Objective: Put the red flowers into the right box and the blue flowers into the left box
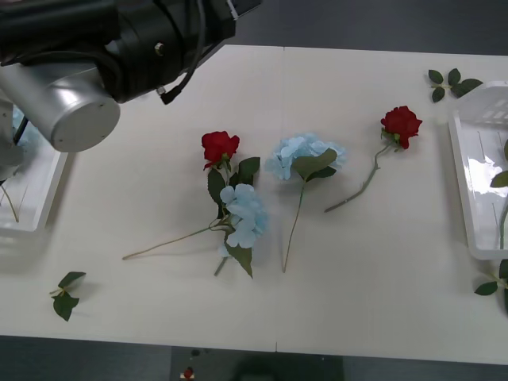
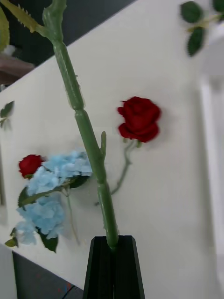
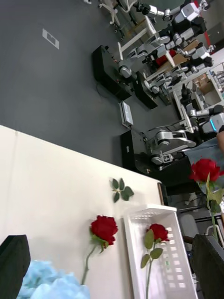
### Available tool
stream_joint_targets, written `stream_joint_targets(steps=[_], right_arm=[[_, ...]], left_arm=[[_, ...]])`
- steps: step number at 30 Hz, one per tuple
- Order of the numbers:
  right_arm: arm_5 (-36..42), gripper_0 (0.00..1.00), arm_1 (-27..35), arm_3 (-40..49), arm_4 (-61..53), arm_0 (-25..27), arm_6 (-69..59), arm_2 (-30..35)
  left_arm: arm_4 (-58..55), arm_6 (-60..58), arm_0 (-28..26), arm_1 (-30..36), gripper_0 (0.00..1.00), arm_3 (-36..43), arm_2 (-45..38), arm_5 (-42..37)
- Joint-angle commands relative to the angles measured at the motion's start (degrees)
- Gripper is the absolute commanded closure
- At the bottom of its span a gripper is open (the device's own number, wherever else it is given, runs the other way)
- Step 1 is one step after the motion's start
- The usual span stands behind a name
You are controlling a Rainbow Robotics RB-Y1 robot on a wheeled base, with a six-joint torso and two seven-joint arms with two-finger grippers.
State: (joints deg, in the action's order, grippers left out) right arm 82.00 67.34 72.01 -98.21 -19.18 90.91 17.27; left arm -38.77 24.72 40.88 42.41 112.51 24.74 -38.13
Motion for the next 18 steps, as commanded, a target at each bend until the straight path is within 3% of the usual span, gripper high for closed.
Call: stream_joint_targets(steps=[1, 7, 18], right_arm=[[-3.9, 1.0, 3.0, -3.4, 6.1, 2.3, -1.3, 1.9], [-7.0, 1.0, 3.8, -8.6, 17.4, 3.2, -1.0, 1.9], [-6.4, 1.0, 3.8, -10.0, 28.1, 3.2, -0.6, -2.0]], left_arm=[[-6.0, 8.9, -5.5, 3.7, 0.0, 3.9, -4.3, 0.8], [-14.4, 23.9, -13.9, 7.6, 0.0, 7.1, -8.8, -0.6], [-23.7, 57.5, -24.2, 7.3, 0.0, 9.7, -18.1, -22.1]])
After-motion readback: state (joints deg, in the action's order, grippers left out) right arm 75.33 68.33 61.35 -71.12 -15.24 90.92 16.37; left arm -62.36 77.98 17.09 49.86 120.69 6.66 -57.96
